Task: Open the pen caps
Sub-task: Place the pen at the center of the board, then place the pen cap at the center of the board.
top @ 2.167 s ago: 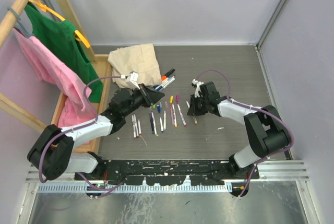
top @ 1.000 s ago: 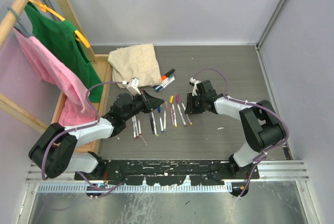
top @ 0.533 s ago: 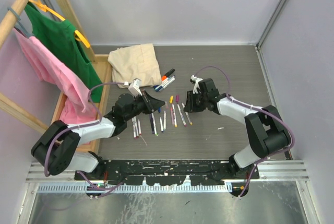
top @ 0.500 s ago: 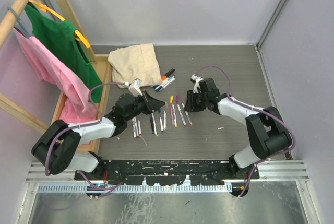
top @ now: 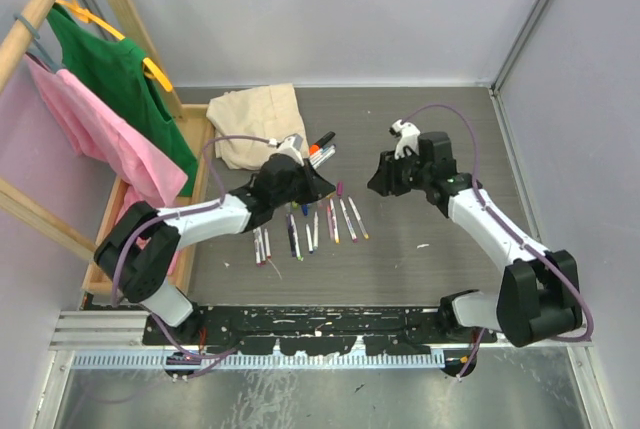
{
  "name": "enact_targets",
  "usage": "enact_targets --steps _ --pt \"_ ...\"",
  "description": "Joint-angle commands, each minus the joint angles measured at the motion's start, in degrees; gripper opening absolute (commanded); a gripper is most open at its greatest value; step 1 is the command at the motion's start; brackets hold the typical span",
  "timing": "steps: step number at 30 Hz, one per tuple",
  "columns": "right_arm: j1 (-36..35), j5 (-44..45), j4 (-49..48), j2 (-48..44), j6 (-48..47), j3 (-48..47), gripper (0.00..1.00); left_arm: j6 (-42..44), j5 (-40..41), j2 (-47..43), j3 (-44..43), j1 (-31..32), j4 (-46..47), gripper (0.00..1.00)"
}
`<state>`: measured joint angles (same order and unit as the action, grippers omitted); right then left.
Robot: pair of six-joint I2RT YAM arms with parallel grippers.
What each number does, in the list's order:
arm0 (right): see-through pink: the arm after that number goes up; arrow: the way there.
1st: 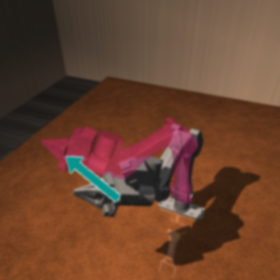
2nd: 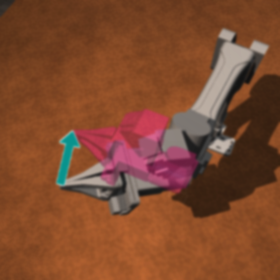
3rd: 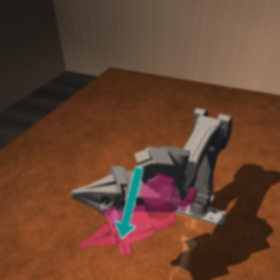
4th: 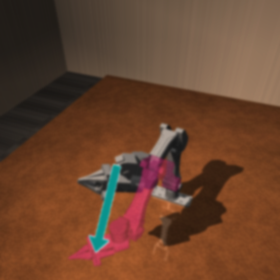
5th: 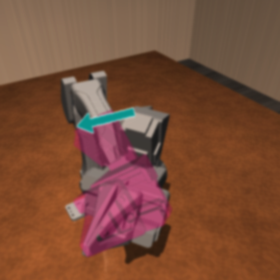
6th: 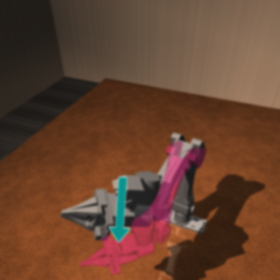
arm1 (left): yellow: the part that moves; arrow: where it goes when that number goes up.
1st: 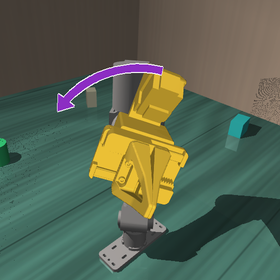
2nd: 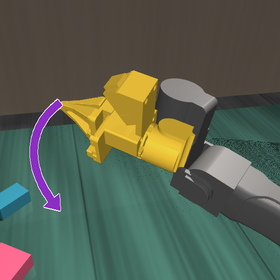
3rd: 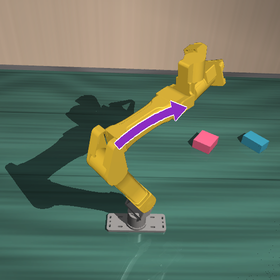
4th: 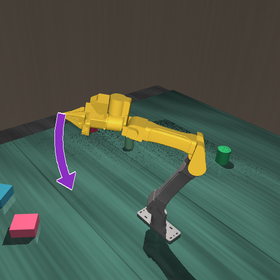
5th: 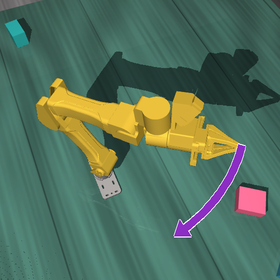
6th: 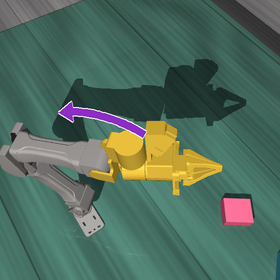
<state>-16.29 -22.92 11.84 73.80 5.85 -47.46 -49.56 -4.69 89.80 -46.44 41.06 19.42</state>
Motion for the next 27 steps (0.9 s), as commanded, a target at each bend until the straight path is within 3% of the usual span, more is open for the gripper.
enact_targets --steps 1,5,14,19,27 --pt "7.72 -13.44 4.03 -3.39 -6.91 -4.64 0.43 3.4 10.2 5.11 -11.48 2.75 -16.53 0.0" --pt "14.27 -20.51 2.36 -6.4 -6.05 -2.74 0.43 4.63 13.86 13.53 -24.0 3.61 -28.15 0.0" --pt "15.92 -21.61 2.0 -6.65 -5.69 -2.57 0.44 9.27 21.98 30.94 -49.18 7.28 -45.08 0.0" --pt "16.03 -21.98 2.01 -6.43 -5.58 -2.47 0.44 10.88 25.62 36.57 -57.1 7.27 -50.25 0.01" --pt "16.21 -22.16 1.98 -5.93 -5.24 -2.55 0.44 11.61 24.25 39.39 -60.08 7.23 -50.94 0.06"
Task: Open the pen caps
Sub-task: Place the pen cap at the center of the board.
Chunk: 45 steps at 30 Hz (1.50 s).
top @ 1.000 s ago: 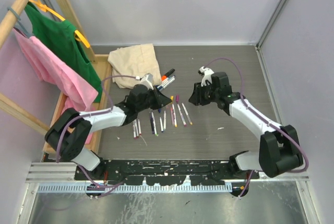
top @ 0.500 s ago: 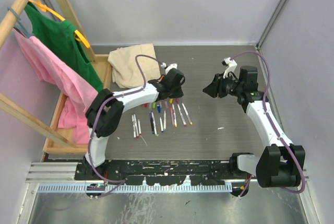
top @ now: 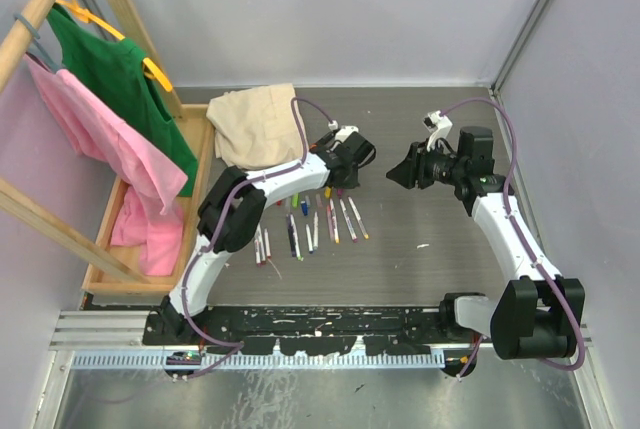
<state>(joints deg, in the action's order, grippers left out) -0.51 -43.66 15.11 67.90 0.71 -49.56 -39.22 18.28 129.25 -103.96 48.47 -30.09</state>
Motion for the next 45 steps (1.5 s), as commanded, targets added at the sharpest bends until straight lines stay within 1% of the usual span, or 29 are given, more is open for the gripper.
enact_targets --steps 1,8,22,23,25,31,34,38,41,43,45 --pt "0.5 -1.47 -1.31 0.04 -0.14 -0.5 0.44 1.26 1.11 0.07 -2.6 -0.15 -1.32 0.07" --pt "0.75 -2.28 -1.45 0.29 0.48 -0.45 0.44 1.23 0.46 0.9 -3.22 -0.18 -1.38 0.16" --pt "1.57 -3.09 -2.02 0.01 1.37 -0.1 0.44 0.84 -0.35 1.17 -4.26 -0.31 -1.67 0.22" --pt "1.55 -3.08 -2.02 -0.04 1.4 -0.14 0.44 0.77 -0.42 1.18 -4.38 -0.38 -1.66 0.25" --pt "1.65 -3.18 -2.02 0.02 1.4 -0.1 0.45 0.81 -0.64 1.08 -4.49 -0.43 -1.73 0.27" --pt "1.74 -3.48 -2.02 0.05 1.4 -0.03 0.45 0.68 -1.27 -0.49 -3.88 -0.48 -1.27 0.28" --pt "1.82 -3.82 -1.97 0.05 1.33 -0.09 0.45 1.28 -1.36 -3.79 -1.66 -0.43 0.59 0.27" --pt "1.81 -4.96 -1.92 0.05 0.94 -0.03 0.44 3.83 -0.14 -9.7 3.72 -0.5 5.44 0.29" --pt "1.92 -6.6 -1.86 0.07 0.27 -0.01 0.45 8.63 0.47 -13.95 8.51 -0.77 9.52 0.3" --pt "1.91 -7.78 -1.8 0.04 -0.41 -0.03 0.45 13.28 -0.64 -16.16 12.56 -1.51 12.16 0.34" --pt "1.9 -9.07 -1.46 -0.01 -1.23 0.08 0.45 17.5 -2.3 -17.78 15.32 -2.79 13.45 0.41"
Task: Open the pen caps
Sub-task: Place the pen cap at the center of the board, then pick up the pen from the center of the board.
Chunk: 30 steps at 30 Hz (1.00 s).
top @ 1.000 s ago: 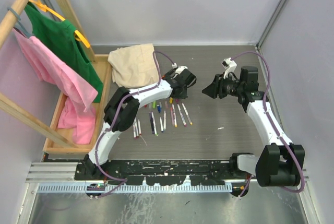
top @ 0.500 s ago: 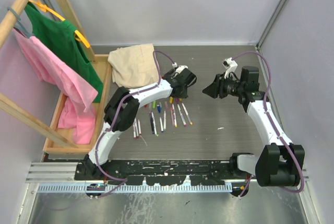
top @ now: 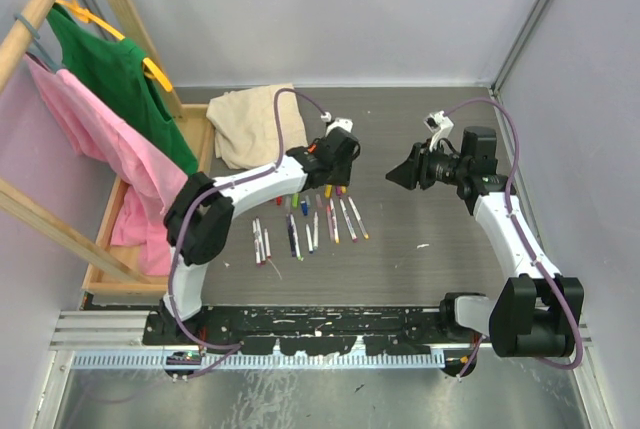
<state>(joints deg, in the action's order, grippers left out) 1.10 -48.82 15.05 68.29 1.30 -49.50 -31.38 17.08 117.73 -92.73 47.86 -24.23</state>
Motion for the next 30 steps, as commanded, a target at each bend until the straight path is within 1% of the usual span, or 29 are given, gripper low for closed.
enact_targets --steps 1,3,7,11,13,17,19,25,30 --pt "0.28 -4.52 -1.16 -0.36 -2.32 -0.08 0.45 11.67 -2.44 -6.94 5.24 -2.95 7.75 0.44" --pt "0.3 -5.59 -0.51 -0.23 -3.4 -0.19 0.45 15.3 -5.43 -7.93 7.24 -4.49 8.11 0.52" --pt "0.3 -7.52 0.56 0.38 -4.94 -0.51 0.45 20.95 -11.3 -8.55 9.12 -7.2 7.89 0.63" --pt "0.28 -7.73 0.94 0.91 -5.26 -0.63 0.45 26.4 -13.62 -6.82 6.96 -8.67 4.7 0.66" --pt "0.3 -7.79 0.95 1.09 -5.27 -0.6 0.45 28.19 -13.97 -5.41 5.05 -9.07 2.89 0.64" --pt "0.3 -8.03 0.99 1.33 -5.29 -0.65 0.45 30.06 -14.33 -2.29 0.97 -10.2 -0.22 0.51" --pt "0.3 -8.02 0.95 1.33 -5.32 -0.64 0.45 30.52 -15.01 -0.28 -1.78 -10.92 -2.41 0.47" --pt "0.3 -8.07 0.95 1.47 -5.26 -0.56 0.45 31.87 -15.52 4.24 -8.34 -12.23 -6.47 0.43" --pt "0.28 -8.12 0.95 1.64 -5.19 -0.52 0.45 32.59 -15.59 6.95 -11.48 -12.78 -8.63 0.43"
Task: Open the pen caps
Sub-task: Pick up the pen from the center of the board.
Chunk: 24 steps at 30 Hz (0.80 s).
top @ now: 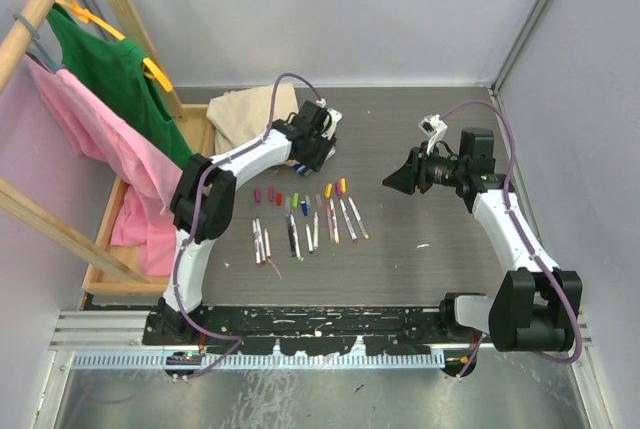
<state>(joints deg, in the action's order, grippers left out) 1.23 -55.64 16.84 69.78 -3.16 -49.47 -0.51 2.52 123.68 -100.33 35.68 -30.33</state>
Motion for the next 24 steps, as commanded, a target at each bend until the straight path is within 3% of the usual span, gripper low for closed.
enact_targets --steps 1,16,24 --pt "0.17 -1.25 -0.84 0.1 -0.71 -0.55 0.45 1.81 -1.19 1.35 -4.3 -0.66 -2.81 0.42" --pt "0.17 -1.17 -0.84 0.53 -0.64 -0.54 0.45 2.12 -2.5 3.92 -6.15 -1.23 -4.15 0.27" --pt "0.18 -1.4 -0.84 0.46 -0.51 -0.54 0.45 2.1 -2.61 4.89 -6.64 -1.37 -4.54 0.26"
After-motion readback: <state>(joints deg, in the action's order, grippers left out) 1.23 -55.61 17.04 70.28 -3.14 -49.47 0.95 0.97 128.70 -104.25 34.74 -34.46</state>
